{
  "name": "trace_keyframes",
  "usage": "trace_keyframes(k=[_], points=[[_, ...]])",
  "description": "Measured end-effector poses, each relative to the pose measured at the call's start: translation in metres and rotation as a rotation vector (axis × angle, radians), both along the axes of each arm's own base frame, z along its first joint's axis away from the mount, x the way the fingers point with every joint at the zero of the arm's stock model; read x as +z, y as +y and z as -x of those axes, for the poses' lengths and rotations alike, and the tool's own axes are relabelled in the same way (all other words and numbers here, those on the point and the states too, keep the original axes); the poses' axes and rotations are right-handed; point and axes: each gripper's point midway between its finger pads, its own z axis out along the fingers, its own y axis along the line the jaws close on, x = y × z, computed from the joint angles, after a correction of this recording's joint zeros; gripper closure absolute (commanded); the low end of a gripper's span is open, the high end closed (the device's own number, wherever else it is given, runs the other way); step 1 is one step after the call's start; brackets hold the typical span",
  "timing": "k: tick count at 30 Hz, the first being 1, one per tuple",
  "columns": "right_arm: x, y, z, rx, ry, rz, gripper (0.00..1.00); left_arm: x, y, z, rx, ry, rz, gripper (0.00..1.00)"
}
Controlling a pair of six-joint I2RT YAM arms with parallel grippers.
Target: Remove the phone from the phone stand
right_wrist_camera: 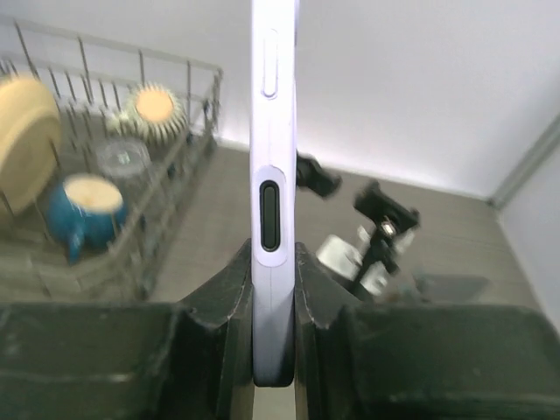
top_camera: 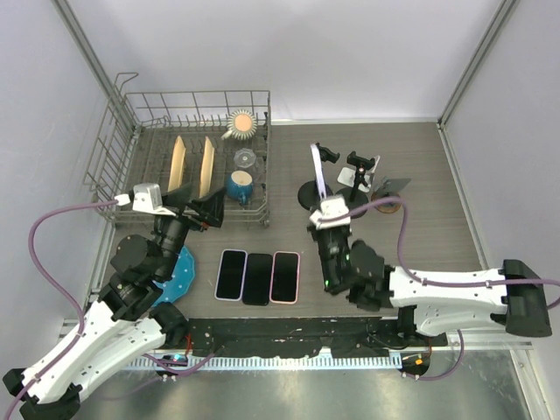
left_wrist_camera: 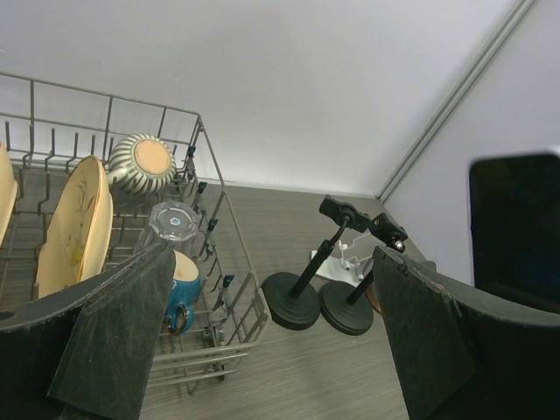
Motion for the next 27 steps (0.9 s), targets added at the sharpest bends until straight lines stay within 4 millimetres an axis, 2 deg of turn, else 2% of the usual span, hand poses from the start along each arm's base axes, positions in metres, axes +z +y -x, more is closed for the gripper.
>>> trace_keyframes(k=[2, 5, 7, 12, 16, 22, 27], points=[[0.012, 0.006, -0.025, 0.043, -0.027, -0.099, 0.99, 0.000, -0.001, 0.000, -0.003, 0.000, -0.002, 0.00], [0.009, 0.008, -0.054, 0.084, -0.016, -0.184, 0.99, 0.000, -0.001, 0.000, -0.006, -0.002, -0.004, 0.00], [-0.001, 0.016, -0.065, 0.132, 0.022, -0.210, 0.99, 0.000, -0.001, 0.000, -0.005, -0.004, -0.012, 0.00], [-0.027, 0.036, -0.074, 0.275, 0.160, -0.292, 0.99, 0.000, -0.002, 0.000, -0.011, -0.008, -0.020, 0.00], [-0.045, 0.030, -0.074, 0.323, 0.280, -0.411, 0.99, 0.000, -0.003, 0.001, -0.019, -0.009, -0.021, 0.00], [-0.065, -0.003, -0.053, 0.352, 0.391, -0.680, 0.99, 0.000, -0.004, 0.001, -0.025, -0.011, -0.023, 0.00], [-0.110, -0.012, -0.025, 0.354, 0.528, -0.851, 0.99, 0.000, -0.006, 0.002, -0.036, -0.012, -0.024, 0.00]])
